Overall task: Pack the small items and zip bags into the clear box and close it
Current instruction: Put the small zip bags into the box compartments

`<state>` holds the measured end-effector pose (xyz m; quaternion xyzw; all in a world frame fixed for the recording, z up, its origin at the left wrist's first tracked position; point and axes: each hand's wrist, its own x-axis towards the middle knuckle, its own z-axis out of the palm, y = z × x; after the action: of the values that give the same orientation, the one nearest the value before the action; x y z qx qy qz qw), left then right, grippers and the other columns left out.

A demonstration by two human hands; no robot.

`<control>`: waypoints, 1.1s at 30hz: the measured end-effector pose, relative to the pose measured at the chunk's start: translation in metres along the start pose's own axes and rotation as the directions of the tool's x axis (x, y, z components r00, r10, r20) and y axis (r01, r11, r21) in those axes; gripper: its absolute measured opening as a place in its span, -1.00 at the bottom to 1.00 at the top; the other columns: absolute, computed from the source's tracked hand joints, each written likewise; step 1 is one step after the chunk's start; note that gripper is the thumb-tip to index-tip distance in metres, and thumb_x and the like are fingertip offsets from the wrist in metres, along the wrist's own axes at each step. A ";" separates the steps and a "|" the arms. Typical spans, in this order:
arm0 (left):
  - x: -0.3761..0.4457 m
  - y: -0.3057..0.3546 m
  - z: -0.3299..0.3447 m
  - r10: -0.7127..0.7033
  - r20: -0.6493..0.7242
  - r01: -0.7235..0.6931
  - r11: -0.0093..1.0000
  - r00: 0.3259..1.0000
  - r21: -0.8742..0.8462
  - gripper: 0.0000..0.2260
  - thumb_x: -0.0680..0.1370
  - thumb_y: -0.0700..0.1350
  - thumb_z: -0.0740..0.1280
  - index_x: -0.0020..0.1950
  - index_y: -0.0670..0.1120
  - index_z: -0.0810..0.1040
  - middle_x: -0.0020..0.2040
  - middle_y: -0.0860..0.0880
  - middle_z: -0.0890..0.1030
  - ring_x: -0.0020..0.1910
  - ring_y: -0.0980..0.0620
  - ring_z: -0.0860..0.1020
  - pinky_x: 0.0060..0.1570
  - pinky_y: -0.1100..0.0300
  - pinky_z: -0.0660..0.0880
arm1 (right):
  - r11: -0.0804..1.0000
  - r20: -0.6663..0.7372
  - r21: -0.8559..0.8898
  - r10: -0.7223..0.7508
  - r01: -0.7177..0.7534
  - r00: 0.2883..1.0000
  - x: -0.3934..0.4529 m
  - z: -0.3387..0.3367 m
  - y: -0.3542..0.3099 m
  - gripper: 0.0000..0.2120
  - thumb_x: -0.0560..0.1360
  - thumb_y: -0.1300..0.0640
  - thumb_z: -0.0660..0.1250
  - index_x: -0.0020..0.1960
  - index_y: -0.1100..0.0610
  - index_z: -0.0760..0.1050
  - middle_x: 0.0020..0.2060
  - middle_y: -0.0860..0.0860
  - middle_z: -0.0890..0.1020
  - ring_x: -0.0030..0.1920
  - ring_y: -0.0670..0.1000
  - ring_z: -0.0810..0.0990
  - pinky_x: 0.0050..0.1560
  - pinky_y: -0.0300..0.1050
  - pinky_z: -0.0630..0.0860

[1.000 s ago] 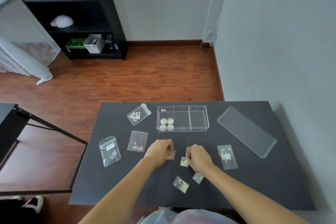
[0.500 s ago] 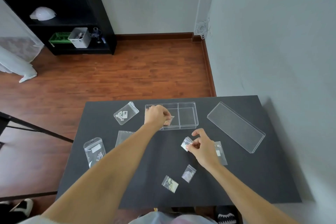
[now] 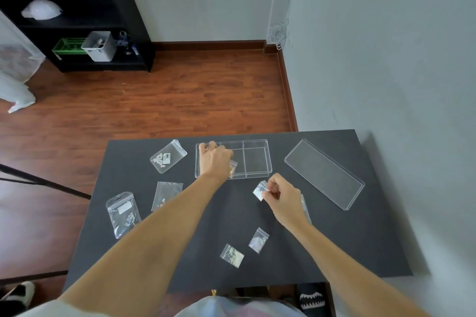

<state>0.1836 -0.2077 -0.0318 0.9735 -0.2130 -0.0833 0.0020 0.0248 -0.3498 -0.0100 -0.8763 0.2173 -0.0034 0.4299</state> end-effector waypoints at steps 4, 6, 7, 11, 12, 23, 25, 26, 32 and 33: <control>-0.017 -0.010 -0.004 0.031 -0.170 -0.060 0.983 0.985 -0.174 -0.66 0.44 -0.11 0.38 0.21 0.07 0.56 0.17 0.05 0.56 0.22 -0.04 0.42 0.30 0.02 0.09 | 1.000 0.009 0.019 -0.004 0.003 1.000 0.006 -0.002 -0.005 -0.83 0.46 0.26 0.40 -0.14 0.11 0.39 -0.30 0.05 0.65 -0.29 -0.14 0.55 -0.30 -0.52 0.40; -0.032 -0.015 -0.006 0.044 -0.243 -0.107 0.961 0.969 -0.253 -0.69 0.45 -0.08 0.40 0.19 0.05 0.59 0.13 0.04 0.56 0.20 -0.02 0.45 0.29 0.04 0.09 | 0.999 0.017 0.039 0.002 -0.003 1.000 0.013 -0.001 -0.009 -0.80 0.44 0.26 0.43 -0.07 0.12 0.42 -0.27 0.06 0.67 -0.23 -0.06 0.61 -0.25 -0.47 0.39; -0.041 -0.018 -0.006 0.058 -0.254 -0.132 0.949 0.965 -0.285 -0.73 0.46 -0.06 0.40 0.17 0.03 0.61 0.10 0.03 0.57 0.18 -0.02 0.47 0.29 0.03 0.13 | 0.999 0.024 0.046 0.006 -0.007 1.000 0.017 -0.001 -0.012 -0.79 0.44 0.26 0.44 -0.03 0.13 0.44 -0.26 0.06 0.68 -0.20 -0.03 0.62 -0.20 -0.43 0.39; -0.087 -0.029 -0.001 0.150 -0.036 -0.152 0.908 0.988 -0.390 -0.83 0.49 -0.08 0.38 0.07 0.02 0.62 0.00 0.05 0.60 0.07 0.03 0.53 0.26 0.07 0.32 | 0.999 0.045 -0.008 -0.038 0.039 0.998 0.037 0.003 -0.029 -0.83 0.43 0.23 0.44 0.00 0.14 0.53 -0.25 0.03 0.68 -0.19 -0.02 0.62 -0.12 -0.30 0.46; -0.098 -0.031 0.002 0.175 0.044 -0.142 0.900 0.984 -0.413 -0.85 0.48 -0.10 0.38 0.04 0.01 0.62 -0.03 0.05 0.61 0.02 0.05 0.55 0.23 0.06 0.38 | 0.998 0.048 -0.025 -0.057 0.058 0.997 0.043 0.005 -0.035 -0.86 0.43 0.23 0.43 -0.03 0.16 0.55 -0.24 0.03 0.67 -0.20 -0.01 0.61 -0.12 -0.26 0.48; -0.166 -0.026 0.038 0.237 0.370 -0.053 0.895 0.898 -0.442 -0.56 0.35 0.06 0.52 0.18 0.02 0.52 0.10 -0.02 0.52 0.07 -0.02 0.51 0.07 0.08 0.46 | 0.946 0.153 -0.278 -0.127 0.166 0.980 0.089 0.037 -0.069 -0.95 0.43 0.31 0.35 -0.12 0.22 0.56 -0.25 0.04 0.61 -0.10 0.13 0.60 -0.05 0.04 0.56; -0.169 -0.023 0.041 0.231 0.352 -0.077 0.914 0.907 -0.399 -0.53 0.35 0.08 0.52 0.19 0.05 0.48 0.12 -0.02 0.49 0.10 -0.04 0.47 0.09 0.04 0.43 | 0.935 0.181 -0.318 -0.100 0.155 0.978 0.094 0.043 -0.070 -0.94 0.42 0.31 0.37 -0.11 0.22 0.56 -0.19 0.08 0.65 -0.05 0.16 0.60 -0.02 0.07 0.57; -0.170 -0.022 0.043 0.228 0.342 -0.086 0.919 0.912 -0.385 -0.54 0.36 0.08 0.51 0.19 0.05 0.47 0.13 -0.03 0.48 0.10 -0.05 0.46 0.09 0.04 0.42 | 0.930 0.196 -0.333 -0.090 0.153 0.977 0.096 0.046 -0.070 -0.93 0.42 0.31 0.38 -0.11 0.23 0.56 -0.16 0.12 0.67 -0.02 0.17 0.60 0.00 0.08 0.58; -0.174 -0.017 0.045 0.222 0.330 -0.093 0.927 0.918 -0.364 -0.66 0.43 0.04 0.48 0.14 0.00 0.52 0.17 -0.05 0.46 0.14 -0.07 0.45 0.09 0.07 0.41 | 0.881 0.265 -0.435 -0.075 0.189 0.961 0.102 0.058 -0.067 -0.82 0.41 0.31 0.42 0.00 0.20 0.57 -0.02 0.14 0.68 0.11 0.19 0.57 -0.01 0.02 0.54; -0.174 -0.016 0.045 0.219 0.332 -0.089 0.926 0.918 -0.367 -0.67 0.44 0.02 0.48 0.14 -0.01 0.52 0.18 -0.05 0.46 0.15 -0.06 0.44 0.09 0.07 0.41 | 0.871 0.270 -0.452 -0.072 0.193 0.960 0.102 0.059 -0.066 -0.81 0.42 0.30 0.41 0.02 0.19 0.56 0.00 0.15 0.67 0.12 0.20 0.57 0.00 0.02 0.54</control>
<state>0.0270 -0.1197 -0.0485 0.9049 -0.2688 -0.2991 0.1394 0.1537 -0.3095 -0.0159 -0.9613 0.0957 0.1281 0.2245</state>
